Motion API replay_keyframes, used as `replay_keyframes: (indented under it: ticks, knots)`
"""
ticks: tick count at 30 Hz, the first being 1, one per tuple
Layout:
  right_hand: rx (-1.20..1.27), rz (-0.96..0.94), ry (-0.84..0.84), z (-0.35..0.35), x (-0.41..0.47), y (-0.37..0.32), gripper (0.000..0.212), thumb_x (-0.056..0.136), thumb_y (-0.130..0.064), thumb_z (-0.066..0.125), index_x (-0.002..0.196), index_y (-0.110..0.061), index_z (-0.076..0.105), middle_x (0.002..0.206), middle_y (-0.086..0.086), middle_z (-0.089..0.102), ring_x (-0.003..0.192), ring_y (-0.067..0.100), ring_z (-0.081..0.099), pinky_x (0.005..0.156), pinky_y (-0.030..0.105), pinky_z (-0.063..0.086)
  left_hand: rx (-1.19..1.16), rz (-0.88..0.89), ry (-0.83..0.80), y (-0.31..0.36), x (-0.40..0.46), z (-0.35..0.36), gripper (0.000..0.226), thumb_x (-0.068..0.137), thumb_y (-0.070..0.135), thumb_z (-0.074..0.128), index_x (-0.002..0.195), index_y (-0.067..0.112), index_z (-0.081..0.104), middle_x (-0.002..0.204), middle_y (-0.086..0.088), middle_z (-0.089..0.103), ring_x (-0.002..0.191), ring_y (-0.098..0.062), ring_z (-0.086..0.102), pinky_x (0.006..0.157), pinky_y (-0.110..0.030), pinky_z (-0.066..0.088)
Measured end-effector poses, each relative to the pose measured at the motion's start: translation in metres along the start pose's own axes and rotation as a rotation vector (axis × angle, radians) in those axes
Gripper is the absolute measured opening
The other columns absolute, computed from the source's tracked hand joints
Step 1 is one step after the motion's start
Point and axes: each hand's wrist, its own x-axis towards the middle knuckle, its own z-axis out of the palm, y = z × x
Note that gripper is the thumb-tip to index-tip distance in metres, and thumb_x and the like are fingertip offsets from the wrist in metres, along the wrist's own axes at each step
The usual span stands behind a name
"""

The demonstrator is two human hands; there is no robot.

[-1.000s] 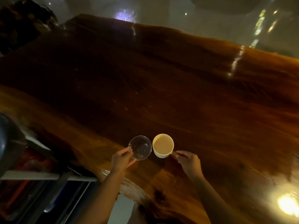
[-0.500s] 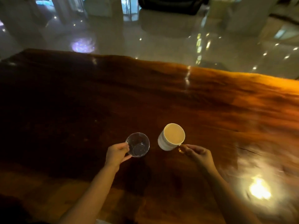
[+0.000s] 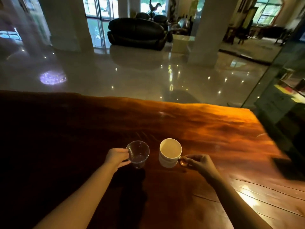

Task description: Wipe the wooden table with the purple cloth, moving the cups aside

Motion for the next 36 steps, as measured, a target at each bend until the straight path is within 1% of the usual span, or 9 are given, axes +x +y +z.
replay_keyframes:
  ticks: [2,4,7,16,22,27,30,32,36]
  knots:
    - [0.001,0.009,-0.018,-0.017,0.029,0.005,0.011,0.083,-0.005,0.063,0.090,-0.004,0.071,0.085,0.010,0.073,0.077,0.021,0.068,0.066,0.028,0.056,-0.004,-0.024,-0.013,0.007,0.023,0.026,0.033,0.081,-0.015,0.054,0.113,-0.009,0.055,0.114,-0.025,0.060,0.107,-0.034,0.058,0.086,-0.043,0.050]
    - [0.006,0.010,-0.042,-0.028,0.057,0.012,0.011,0.084,-0.005,0.061,0.085,-0.010,0.071,0.087,0.010,0.072,0.080,0.022,0.067,0.070,0.029,0.055,-0.014,-0.049,-0.024,0.011,0.049,0.045,0.034,0.081,-0.016,0.052,0.115,-0.011,0.054,0.109,-0.025,0.061,0.106,-0.035,0.058,0.087,-0.044,0.049]
    - [0.020,0.031,-0.071,-0.033,0.097,0.025,0.016,0.084,-0.004,0.062,0.078,-0.016,0.071,0.083,0.007,0.072,0.077,0.018,0.067,0.066,0.024,0.055,-0.020,-0.076,-0.020,0.014,0.088,0.061,0.030,0.083,-0.014,0.052,0.112,-0.010,0.055,0.117,-0.029,0.057,0.104,-0.035,0.057,0.086,-0.044,0.049]
    - [-0.021,0.123,-0.149,-0.010,0.171,0.061,0.011,0.085,-0.001,0.060,0.091,0.000,0.070,0.085,0.016,0.069,0.071,0.016,0.065,0.055,0.015,0.052,0.050,-0.105,-0.019,0.009,0.158,0.074,0.031,0.084,-0.012,0.052,0.115,-0.009,0.054,0.123,-0.026,0.055,0.114,-0.035,0.054,0.081,-0.041,0.050]
    - [-0.031,0.149,-0.154,-0.009,0.178,0.073,0.013,0.086,-0.004,0.060,0.093,-0.001,0.070,0.090,0.020,0.070,0.077,0.021,0.063,0.059,0.016,0.051,0.048,-0.117,-0.048,0.004,0.162,0.076,0.029,0.084,-0.009,0.054,0.113,-0.006,0.056,0.118,-0.022,0.058,0.106,-0.030,0.057,0.079,-0.039,0.050]
    - [0.008,0.156,-0.106,-0.003,0.175,0.071,0.010,0.085,-0.005,0.061,0.085,-0.011,0.069,0.080,0.010,0.068,0.069,0.014,0.062,0.061,0.019,0.050,0.021,-0.120,-0.093,0.001,0.160,0.073,0.032,0.084,-0.009,0.053,0.116,-0.005,0.055,0.101,-0.016,0.063,0.093,-0.023,0.059,0.079,-0.038,0.049]
    - [0.009,0.154,-0.073,-0.004,0.172,0.069,0.013,0.084,-0.006,0.063,0.095,-0.005,0.068,0.089,0.013,0.069,0.076,0.018,0.063,0.067,0.026,0.052,0.038,-0.121,-0.108,0.001,0.155,0.074,0.036,0.085,-0.007,0.054,0.120,-0.002,0.053,0.108,-0.017,0.062,0.100,-0.025,0.060,0.079,-0.038,0.050]
    - [0.007,0.135,-0.056,-0.008,0.169,0.064,0.012,0.083,-0.005,0.065,0.093,-0.009,0.068,0.097,0.014,0.069,0.082,0.021,0.064,0.070,0.029,0.052,0.097,-0.108,-0.101,0.005,0.150,0.074,0.038,0.085,-0.004,0.055,0.123,0.000,0.050,0.121,-0.019,0.058,0.112,-0.028,0.056,0.082,-0.040,0.050]
    - [-0.021,0.073,-0.001,-0.020,0.158,0.027,0.023,0.082,-0.005,0.067,0.105,-0.004,0.065,0.105,0.014,0.067,0.082,0.018,0.063,0.066,0.023,0.052,0.189,-0.021,-0.060,0.034,0.129,0.074,0.041,0.085,0.002,0.057,0.125,0.000,0.048,0.127,-0.019,0.054,0.109,-0.025,0.054,0.092,-0.042,0.045]
